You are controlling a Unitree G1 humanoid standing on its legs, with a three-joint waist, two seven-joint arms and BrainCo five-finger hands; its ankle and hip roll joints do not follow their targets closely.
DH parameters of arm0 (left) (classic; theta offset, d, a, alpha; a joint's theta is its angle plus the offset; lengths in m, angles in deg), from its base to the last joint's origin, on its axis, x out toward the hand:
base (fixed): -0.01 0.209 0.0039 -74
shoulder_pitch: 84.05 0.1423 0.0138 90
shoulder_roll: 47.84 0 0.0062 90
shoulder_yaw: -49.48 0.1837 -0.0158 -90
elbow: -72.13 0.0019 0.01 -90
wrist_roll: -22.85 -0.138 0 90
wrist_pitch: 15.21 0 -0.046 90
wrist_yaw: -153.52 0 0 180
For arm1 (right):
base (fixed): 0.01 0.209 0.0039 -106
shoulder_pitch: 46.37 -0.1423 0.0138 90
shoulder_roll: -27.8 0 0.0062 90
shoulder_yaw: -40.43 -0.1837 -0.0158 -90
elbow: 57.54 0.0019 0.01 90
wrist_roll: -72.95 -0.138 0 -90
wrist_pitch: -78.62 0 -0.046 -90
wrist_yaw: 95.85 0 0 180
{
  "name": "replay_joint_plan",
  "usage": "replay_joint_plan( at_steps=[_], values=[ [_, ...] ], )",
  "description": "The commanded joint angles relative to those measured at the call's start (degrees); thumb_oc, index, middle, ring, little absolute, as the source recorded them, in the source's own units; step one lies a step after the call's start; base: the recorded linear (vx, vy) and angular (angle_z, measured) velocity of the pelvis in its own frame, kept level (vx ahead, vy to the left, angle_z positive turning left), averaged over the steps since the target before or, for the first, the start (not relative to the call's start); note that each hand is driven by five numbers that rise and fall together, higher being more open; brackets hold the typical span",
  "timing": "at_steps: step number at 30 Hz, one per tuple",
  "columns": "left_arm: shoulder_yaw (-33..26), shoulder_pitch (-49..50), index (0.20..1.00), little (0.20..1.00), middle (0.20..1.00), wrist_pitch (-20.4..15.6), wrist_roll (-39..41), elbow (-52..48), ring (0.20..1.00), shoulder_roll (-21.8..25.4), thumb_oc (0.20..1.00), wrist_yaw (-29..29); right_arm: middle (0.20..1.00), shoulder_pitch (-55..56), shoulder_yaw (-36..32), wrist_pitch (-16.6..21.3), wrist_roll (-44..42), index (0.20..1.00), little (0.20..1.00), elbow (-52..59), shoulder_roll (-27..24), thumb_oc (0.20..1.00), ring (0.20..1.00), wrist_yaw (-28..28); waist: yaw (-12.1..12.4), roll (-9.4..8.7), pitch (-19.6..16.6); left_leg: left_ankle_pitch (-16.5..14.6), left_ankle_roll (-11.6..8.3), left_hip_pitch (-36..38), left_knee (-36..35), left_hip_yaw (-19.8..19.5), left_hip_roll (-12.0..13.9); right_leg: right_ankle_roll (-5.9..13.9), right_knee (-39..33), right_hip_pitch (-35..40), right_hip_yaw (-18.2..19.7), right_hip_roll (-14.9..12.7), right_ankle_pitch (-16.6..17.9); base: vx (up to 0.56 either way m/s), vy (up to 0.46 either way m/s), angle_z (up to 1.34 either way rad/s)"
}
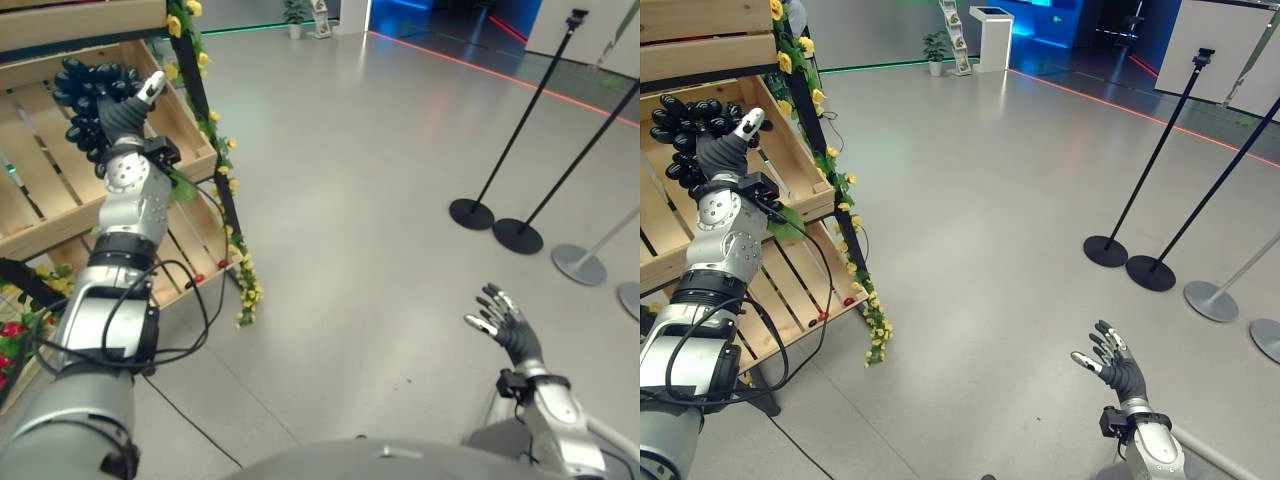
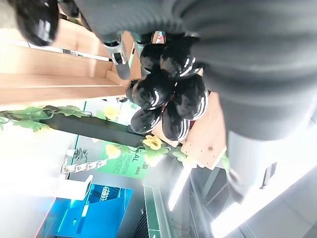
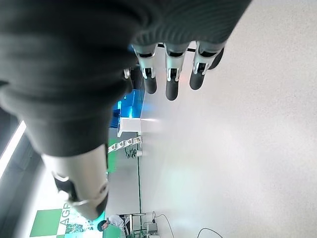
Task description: Pick up the fruits from the basket on one side to the basket on the other side
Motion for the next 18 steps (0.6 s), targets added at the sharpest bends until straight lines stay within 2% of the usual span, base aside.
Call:
replay_joint_plan(
  at_steps=[1, 18],
  values=[
    [0.76, -12.03, 1.0, 1.0, 1.0, -2.78, -3.56, 5.69, 1.0, 4.06, 1.0, 1.64, 1.0, -1.77, -2.47, 1.6, 0.04, 1.0, 1.0, 1.79, -4.38, 1.0, 1.0, -0.01, 0.12, 1.06, -0.77, -1.76, -0.51, 1.12, 1.86, -2.72, 0.61, 6.2, 3.13, 4.53, -0.7, -1.14, -5.2, 0.0, 0.0, 0.0],
    [5.59, -22.61, 1.0, 1.0, 1.0, 1.06, -7.51, 21.13, 1.0, 9.8, 1.0, 4.65, 1.0, -1.44, -2.78, 1.09, -1.42, 1.0, 1.0, 2.12, -6.24, 1.0, 1.0, -1.42, -1.0, 1.66, -0.47, -1.61, -0.77, 1.06, 1.62, -2.06, 0.88, 6.3, 3.15, 3.66, 0.03, -0.66, -5.1, 0.0, 0.0, 0.0]
  ],
)
